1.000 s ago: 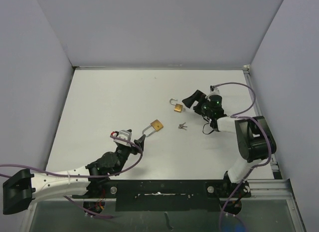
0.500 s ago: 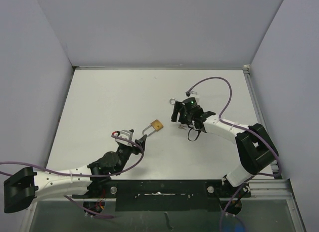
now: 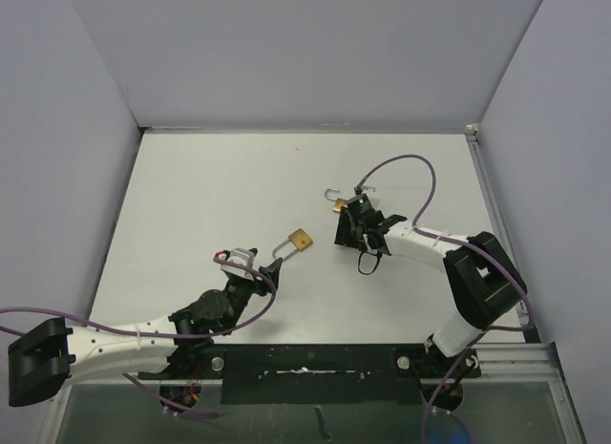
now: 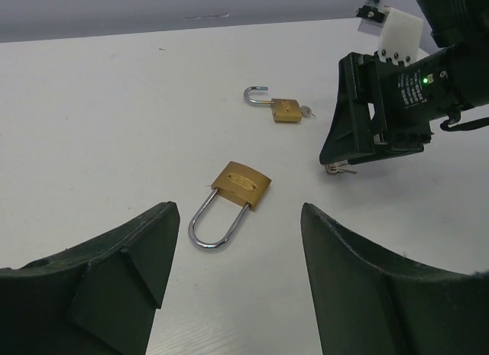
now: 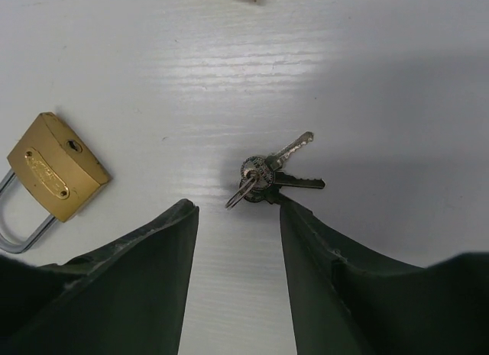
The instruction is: Unlock with the key
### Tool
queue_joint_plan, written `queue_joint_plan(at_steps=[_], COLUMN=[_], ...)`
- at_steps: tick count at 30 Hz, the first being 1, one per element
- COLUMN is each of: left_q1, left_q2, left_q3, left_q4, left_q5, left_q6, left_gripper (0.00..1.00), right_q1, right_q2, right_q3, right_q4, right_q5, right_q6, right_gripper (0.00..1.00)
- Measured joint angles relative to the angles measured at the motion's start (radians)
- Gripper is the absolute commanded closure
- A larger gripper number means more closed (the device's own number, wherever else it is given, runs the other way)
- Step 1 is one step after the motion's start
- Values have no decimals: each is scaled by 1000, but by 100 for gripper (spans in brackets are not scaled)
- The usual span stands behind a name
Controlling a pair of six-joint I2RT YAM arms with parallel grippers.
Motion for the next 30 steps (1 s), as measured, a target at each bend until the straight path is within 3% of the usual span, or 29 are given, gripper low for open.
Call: queue_joint_plan(at_steps=[4, 14, 22, 29, 30], left_q1=[0, 0, 1, 1, 1], left_q2=[-1, -30, -31, -27, -25], left_q3=[0, -8, -18, -18, -18], left_q4=[2, 2, 3, 4, 5], left_q5=[0, -1, -2, -2, -2], left_q6=[-5, -14, -15, -14, -14], left_gripper=[37, 37, 37, 37, 37], right_q1=[5, 8, 8, 14, 16], right_q2=[46, 85, 96, 92, 89], right_q3=[8, 33, 49, 49, 49], right_q4=[-4, -3, -10, -25, -27], right_q5=[-3, -3, 3, 21, 24], right_q6=[2, 22, 27, 30, 30], right_gripper=[60, 66, 99, 99, 92])
